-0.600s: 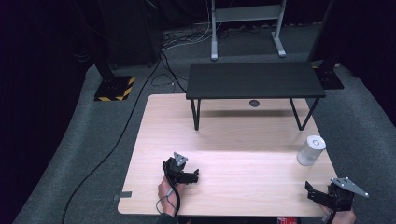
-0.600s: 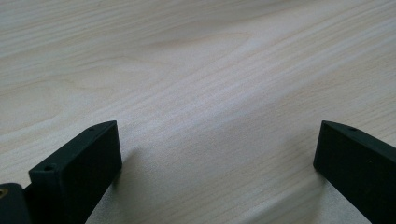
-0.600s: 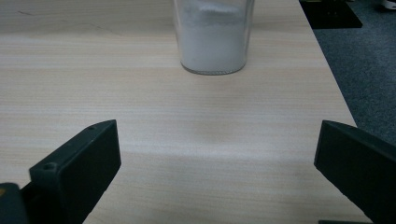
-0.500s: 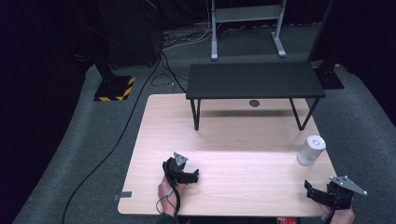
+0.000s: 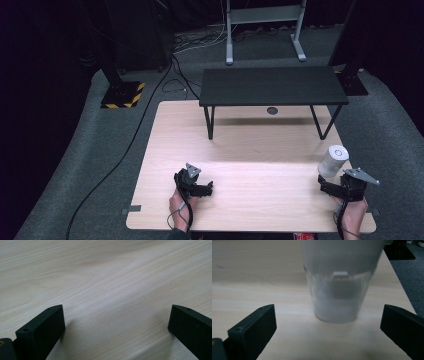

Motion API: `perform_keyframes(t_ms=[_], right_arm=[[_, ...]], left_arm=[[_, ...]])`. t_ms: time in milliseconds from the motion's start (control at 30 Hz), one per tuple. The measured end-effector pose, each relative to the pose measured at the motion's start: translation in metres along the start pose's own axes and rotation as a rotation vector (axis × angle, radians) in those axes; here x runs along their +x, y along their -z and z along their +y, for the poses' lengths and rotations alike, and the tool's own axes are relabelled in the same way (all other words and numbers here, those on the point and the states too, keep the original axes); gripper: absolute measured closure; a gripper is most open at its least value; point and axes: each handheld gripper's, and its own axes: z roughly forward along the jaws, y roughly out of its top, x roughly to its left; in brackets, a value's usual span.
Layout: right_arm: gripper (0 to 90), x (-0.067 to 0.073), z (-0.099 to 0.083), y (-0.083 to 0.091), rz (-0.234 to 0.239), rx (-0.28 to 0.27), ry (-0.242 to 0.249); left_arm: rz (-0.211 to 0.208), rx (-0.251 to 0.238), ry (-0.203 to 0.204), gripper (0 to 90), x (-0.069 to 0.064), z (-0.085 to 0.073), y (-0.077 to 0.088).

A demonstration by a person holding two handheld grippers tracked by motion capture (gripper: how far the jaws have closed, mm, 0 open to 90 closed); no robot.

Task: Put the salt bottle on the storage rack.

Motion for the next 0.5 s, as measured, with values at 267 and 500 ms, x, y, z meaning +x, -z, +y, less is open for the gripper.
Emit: perform_keyframes(t_ms=[267,500], right_arm=[[0.0,0.0,0.014,-0.02,0.001,-0.026,-0.006],[0.5,0.004,0.023,-0.033,-0.014,-0.026,0.021]], left_arm=[[-0.001,0.0,0.0,0.3,0.0,0.0,0.0],[0.0,0.0,0.0,0.3,0.0,0.0,0.0]])
